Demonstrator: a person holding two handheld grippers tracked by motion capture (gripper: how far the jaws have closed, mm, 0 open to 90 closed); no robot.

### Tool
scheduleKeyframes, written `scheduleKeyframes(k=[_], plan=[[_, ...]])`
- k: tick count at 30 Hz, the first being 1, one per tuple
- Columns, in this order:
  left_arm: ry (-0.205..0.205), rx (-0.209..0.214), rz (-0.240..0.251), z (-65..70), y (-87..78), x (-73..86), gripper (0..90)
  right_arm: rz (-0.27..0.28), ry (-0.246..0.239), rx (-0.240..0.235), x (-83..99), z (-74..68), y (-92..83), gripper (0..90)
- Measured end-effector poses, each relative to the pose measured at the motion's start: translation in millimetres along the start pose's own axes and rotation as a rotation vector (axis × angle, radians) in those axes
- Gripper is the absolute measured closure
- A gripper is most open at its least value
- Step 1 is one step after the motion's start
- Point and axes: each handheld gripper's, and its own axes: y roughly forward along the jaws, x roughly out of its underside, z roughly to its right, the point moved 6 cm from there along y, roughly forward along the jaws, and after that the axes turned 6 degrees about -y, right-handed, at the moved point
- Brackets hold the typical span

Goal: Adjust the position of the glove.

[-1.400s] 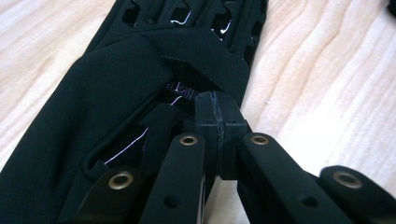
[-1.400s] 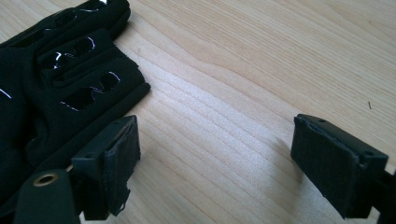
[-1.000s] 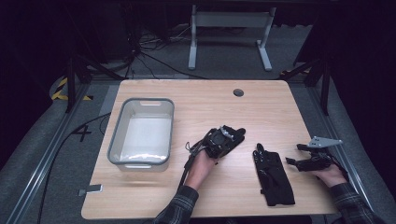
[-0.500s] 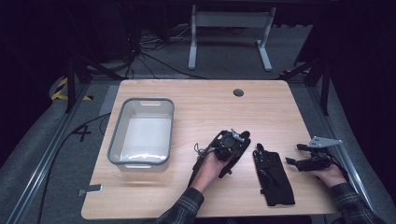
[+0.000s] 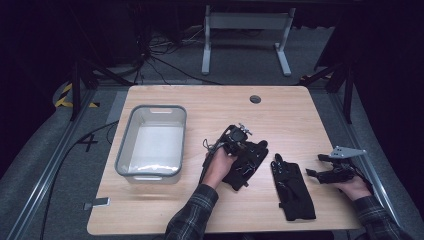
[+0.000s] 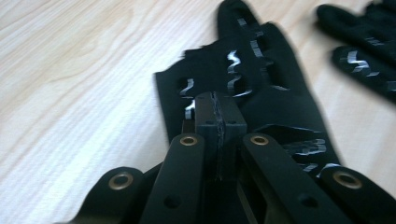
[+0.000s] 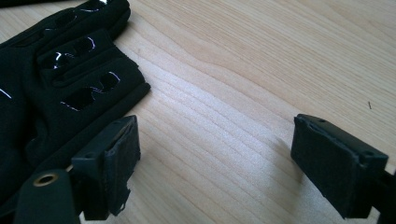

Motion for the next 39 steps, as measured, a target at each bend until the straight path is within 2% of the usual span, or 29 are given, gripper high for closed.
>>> scheduleKeyframes(k=[4,10,17,22,23,29,31,34,37,39], plan=[[-0.006,-0.014,-0.022,-6.2,5.1,3.5,89.7,0.0,0.0,0.0,0.0,0.0,0.0,16.4],[-0.003,-0.027,-0.036,-4.8,5.2,10.1,89.8,0.0,0.0,0.0,0.0,-0.1,0.0,16.4],[-0.024,-0.029,-0.051,-1.0,-6.2,26.5,89.8,0.0,0.0,0.0,0.0,-0.1,0.0,16.4],[-0.029,-0.034,-0.062,5.0,-15.0,39.7,89.8,0.0,0.0,0.0,0.0,-0.1,0.0,16.5],[-0.035,-0.028,-0.067,8.9,-20.2,47.6,89.7,0.0,0.0,0.0,0.0,-0.1,0.0,16.4],[-0.045,-0.019,-0.063,17.2,-30.2,64.2,89.7,0.0,-0.01,-0.012,0.0,-0.9,-0.4,17.7],[-0.047,-0.011,-0.06,20.5,-33.1,69.2,89.7,-0.005,-0.037,-0.042,-1.2,-2.5,-1.9,24.2],[-0.05,0.005,-0.054,24.6,-36.3,74.6,89.7,-0.005,-0.046,-0.078,-5.0,-7.3,-4.7,33.2],[-0.046,0.009,-0.035,27.1,-41.3,76.8,89.7,0.024,-0.069,-0.121,-12.7,-17.8,-11.7,44.0],[-0.047,0.011,-0.013,29.2,-46.3,77.1,89.6,0.036,-0.088,-0.152,-16.5,-26.9,-16.5,55.2]])
